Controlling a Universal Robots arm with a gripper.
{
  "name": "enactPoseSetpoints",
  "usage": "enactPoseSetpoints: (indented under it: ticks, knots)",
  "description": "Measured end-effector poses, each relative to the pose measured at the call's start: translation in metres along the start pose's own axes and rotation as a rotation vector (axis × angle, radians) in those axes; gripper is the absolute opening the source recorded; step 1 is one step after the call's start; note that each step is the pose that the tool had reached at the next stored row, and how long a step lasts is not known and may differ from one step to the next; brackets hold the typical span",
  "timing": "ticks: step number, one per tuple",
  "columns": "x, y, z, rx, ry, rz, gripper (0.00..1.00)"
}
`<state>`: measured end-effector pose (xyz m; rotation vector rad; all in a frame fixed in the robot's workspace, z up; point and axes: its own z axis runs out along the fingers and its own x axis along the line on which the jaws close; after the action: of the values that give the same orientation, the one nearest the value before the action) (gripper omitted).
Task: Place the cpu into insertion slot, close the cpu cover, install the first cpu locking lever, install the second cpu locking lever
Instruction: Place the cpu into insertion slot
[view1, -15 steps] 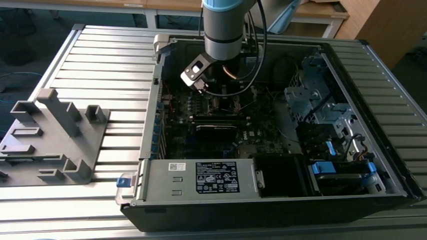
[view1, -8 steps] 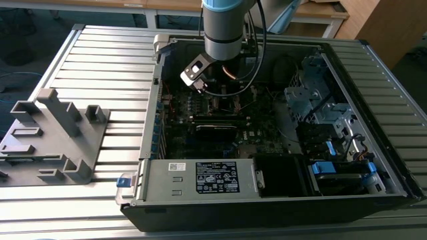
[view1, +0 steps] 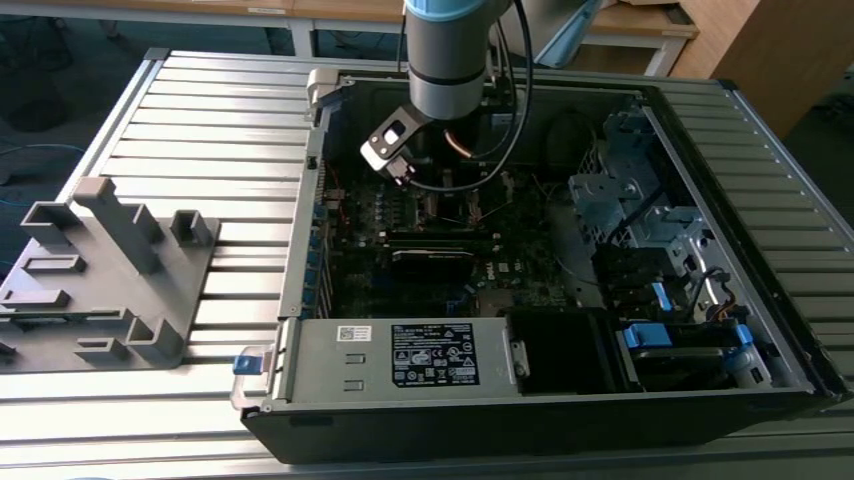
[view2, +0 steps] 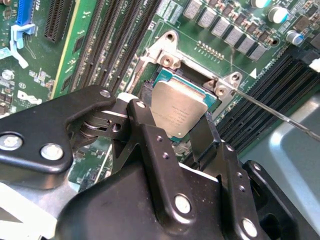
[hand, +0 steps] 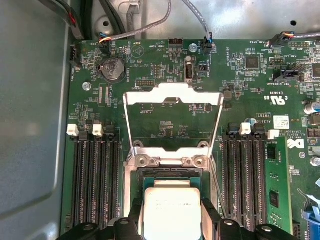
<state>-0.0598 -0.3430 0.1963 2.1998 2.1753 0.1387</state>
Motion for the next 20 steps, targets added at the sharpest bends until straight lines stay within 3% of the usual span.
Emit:
enactPoseSetpoints:
  ticks: [7,20]
  knots:
    - [0.0,0.0001,0.0,-0.0007,-0.0023,0.024,0.54]
    - [0.0,0.0006,0.001,-0.0005,-0.0011,0.015,0.54]
